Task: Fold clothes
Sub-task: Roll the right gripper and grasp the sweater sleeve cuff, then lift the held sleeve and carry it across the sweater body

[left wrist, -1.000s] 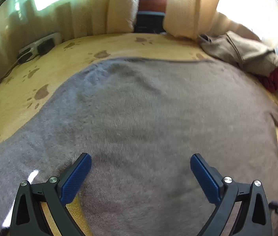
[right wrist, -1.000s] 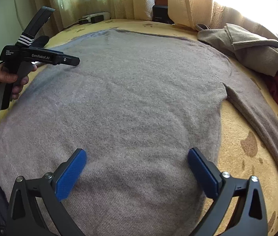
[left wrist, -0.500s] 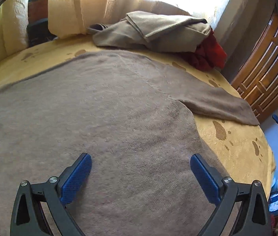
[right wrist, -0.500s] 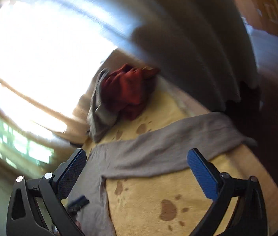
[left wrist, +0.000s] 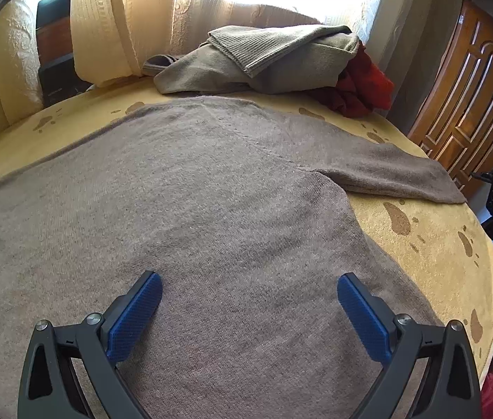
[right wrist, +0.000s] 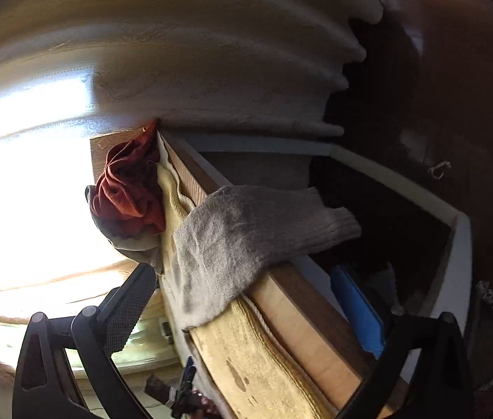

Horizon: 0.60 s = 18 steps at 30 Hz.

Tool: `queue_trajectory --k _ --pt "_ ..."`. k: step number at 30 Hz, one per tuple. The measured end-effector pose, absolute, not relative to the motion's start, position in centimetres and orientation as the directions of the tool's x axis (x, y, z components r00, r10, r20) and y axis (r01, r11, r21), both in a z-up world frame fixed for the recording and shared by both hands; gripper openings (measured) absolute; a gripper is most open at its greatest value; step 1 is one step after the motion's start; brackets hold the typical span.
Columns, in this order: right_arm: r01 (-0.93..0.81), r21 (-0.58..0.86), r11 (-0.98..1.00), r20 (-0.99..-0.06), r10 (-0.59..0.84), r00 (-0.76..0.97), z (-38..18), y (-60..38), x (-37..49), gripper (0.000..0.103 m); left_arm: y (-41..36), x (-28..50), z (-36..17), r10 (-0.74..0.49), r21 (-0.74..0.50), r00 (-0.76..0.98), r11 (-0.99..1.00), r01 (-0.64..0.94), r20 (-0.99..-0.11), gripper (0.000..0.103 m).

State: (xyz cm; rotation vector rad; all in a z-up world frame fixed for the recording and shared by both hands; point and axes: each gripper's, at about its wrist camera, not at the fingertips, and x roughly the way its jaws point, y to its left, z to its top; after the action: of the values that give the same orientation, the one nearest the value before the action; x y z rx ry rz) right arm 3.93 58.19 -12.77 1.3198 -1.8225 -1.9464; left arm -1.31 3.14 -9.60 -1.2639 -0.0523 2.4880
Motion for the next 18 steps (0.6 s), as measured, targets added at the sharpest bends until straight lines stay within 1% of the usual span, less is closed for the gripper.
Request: queue_trajectory --k 3,5,7,9,10,11,12,13,14,16,17,18 --pt "-0.445 0.881 -0.159 -0.429 -0.667 -0.609 -14.1 57.9 3.1 0.102 3.0 -1.4 -9.6 0.334 -0.202 -0.541 -0.936 -0.29 -0.772 0.102" --pt "-0.45 0.883 -0.134 -0.42 -0.651 -0.633 -14.0 57.8 2.9 0.102 3.0 -1.4 -9.6 0.336 -0.204 -0.542 -0.935 -0.29 -0.77 0.102" --pt "-0.452 0.885 -0.112 -0.425 -0.594 -0.684 -13.9 58.2 3.2 0.102 3.1 -1.4 -9.6 0.335 -0.203 -0.542 -0.935 -0.29 -0.771 0.102" --pt "-0.429 0.895 -0.12 -0.423 -0.531 -0.734 -13.3 58.4 3.4 0.096 3.1 -1.3 -9.5 0.333 -0.2 -0.542 -0.936 -0.291 -0.772 0.102" --pt "-0.417 0.9 -0.126 -0.42 -0.498 -0.758 -13.1 58.5 3.5 0.084 3.1 -1.3 -9.5 0.333 -0.199 -0.542 -0.936 -0.291 -0.772 0.102" --pt "-0.407 0.904 -0.133 -0.417 -0.482 -0.77 -12.9 58.5 3.5 0.068 3.1 -1.3 -9.5 0.332 -0.2 -0.543 -0.936 -0.289 -0.772 0.102" --pt "-0.397 0.907 -0.14 -0.414 -0.468 -0.781 -12.7 58.5 3.5 0.062 3.1 -1.3 -9.5 0.332 -0.2 -0.543 -0.936 -0.288 -0.771 0.102" --pt "-0.386 0.91 -0.149 -0.41 -0.459 -0.788 -12.5 58.4 3.6 0.05 3.2 -1.3 -9.5 0.332 -0.2 -0.543 -0.937 -0.288 -0.772 0.102" --pt "-0.376 0.913 -0.159 -0.406 -0.452 -0.794 -12.3 58.4 3.7 0.036 3.2 -1.3 -9.5 0.331 -0.2 -0.543 -0.937 -0.287 -0.772 0.102" --pt "-0.356 0.917 -0.178 -0.398 -0.436 -0.807 -11.9 58.2 3.9 0.026 3.2 -1.3 -9.5 0.331 -0.2 -0.543 -0.937 -0.287 -0.772 0.102" --pt "-0.358 0.912 -0.198 -0.409 -0.427 -0.807 -11.6 58.1 3.9 0.02 3.2 -1.3 -9.5 0.331 -0.2 -0.543 -0.937 -0.286 -0.772 0.102" --pt "-0.361 0.907 -0.219 -0.421 -0.417 -0.805 -11.3 58.1 3.9 0.017 3.2 -1.3 -9.5 0.33 -0.2 -0.544 -0.937 -0.286 -0.772 0.102"
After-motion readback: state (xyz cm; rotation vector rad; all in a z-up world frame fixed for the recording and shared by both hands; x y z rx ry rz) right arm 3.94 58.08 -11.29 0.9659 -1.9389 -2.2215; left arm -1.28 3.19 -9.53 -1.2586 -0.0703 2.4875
